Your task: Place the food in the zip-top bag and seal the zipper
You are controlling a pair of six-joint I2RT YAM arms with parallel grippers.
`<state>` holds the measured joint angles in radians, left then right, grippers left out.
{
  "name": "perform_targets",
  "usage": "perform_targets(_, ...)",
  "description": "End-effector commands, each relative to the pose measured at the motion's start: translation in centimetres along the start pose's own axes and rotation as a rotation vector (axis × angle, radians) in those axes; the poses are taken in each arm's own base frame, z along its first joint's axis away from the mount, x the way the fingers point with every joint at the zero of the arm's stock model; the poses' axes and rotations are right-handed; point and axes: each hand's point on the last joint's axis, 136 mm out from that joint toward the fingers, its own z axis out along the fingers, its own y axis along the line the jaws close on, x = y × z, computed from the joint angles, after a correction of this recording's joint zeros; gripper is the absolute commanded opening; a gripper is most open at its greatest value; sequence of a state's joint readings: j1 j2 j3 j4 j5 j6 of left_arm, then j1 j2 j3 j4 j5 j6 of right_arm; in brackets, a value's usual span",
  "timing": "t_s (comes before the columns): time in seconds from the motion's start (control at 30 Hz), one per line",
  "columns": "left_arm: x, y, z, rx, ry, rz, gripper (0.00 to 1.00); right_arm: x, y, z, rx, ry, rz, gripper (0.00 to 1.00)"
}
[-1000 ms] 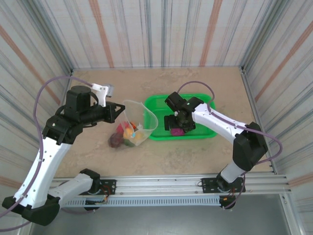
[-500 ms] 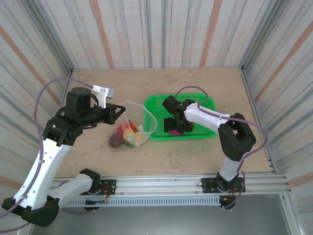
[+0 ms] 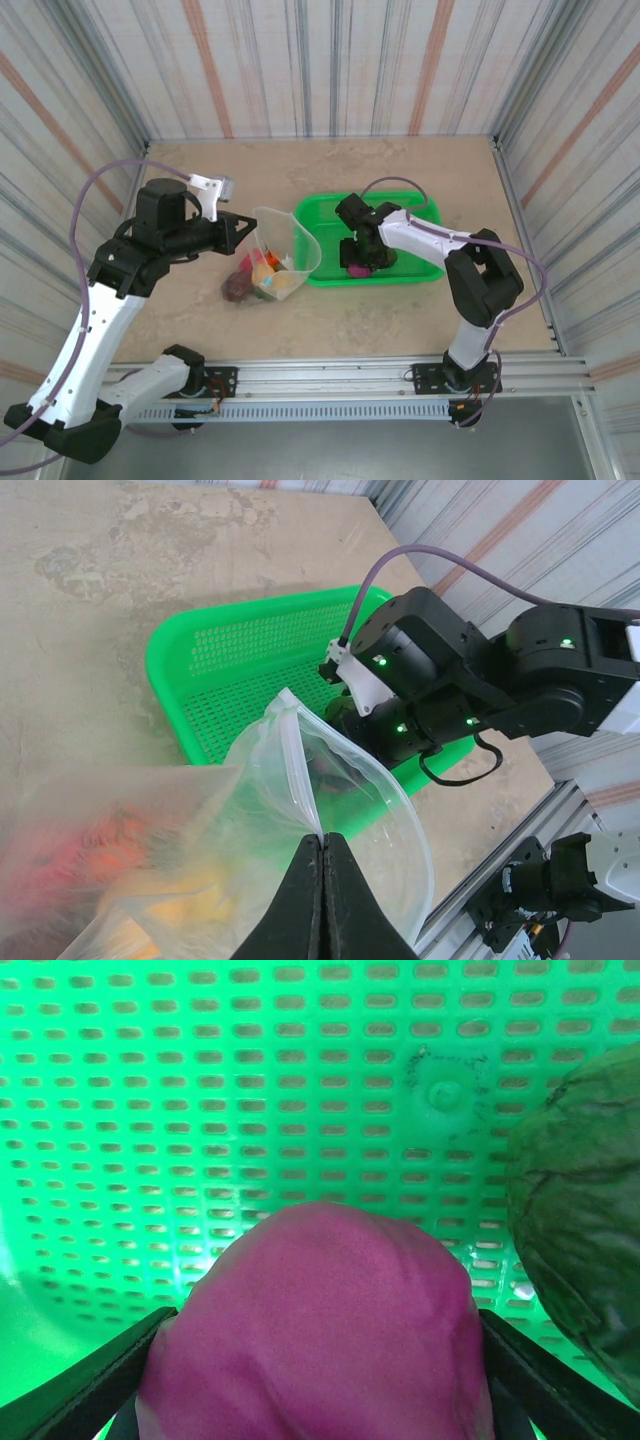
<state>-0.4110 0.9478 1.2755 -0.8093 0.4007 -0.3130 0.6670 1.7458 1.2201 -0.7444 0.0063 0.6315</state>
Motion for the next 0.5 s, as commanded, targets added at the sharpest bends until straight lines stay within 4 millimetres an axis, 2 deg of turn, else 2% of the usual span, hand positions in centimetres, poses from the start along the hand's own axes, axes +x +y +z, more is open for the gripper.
perform_targets(0.0,-0.6,-0.4,-0.5,0.014,-0.031,0.018,0.0,-1.8,0.5,-5.1,-0.05,-0.109,-0.035,0.6)
perform_targets(0.27,-0.7,-0.3,-0.6,0.009,-0.036,0.014,0.0,-3.4,2.8,-15.5,-0.204,-0.301,-0.119,0.59)
perform_targets(0.33,-0.8,-0.4,-0.6,0.01,-0.037,0.015,0.0,-3.2,3.9,-18.0,-0.274,-0.346,-0.154,0.57)
perform_targets(0.47,-1.0,-0.4,-0.5,0.009,-0.035,0.014,0.0,-1.9,7.6,-22.1,-0.44,-0.407,-0.249,0.53)
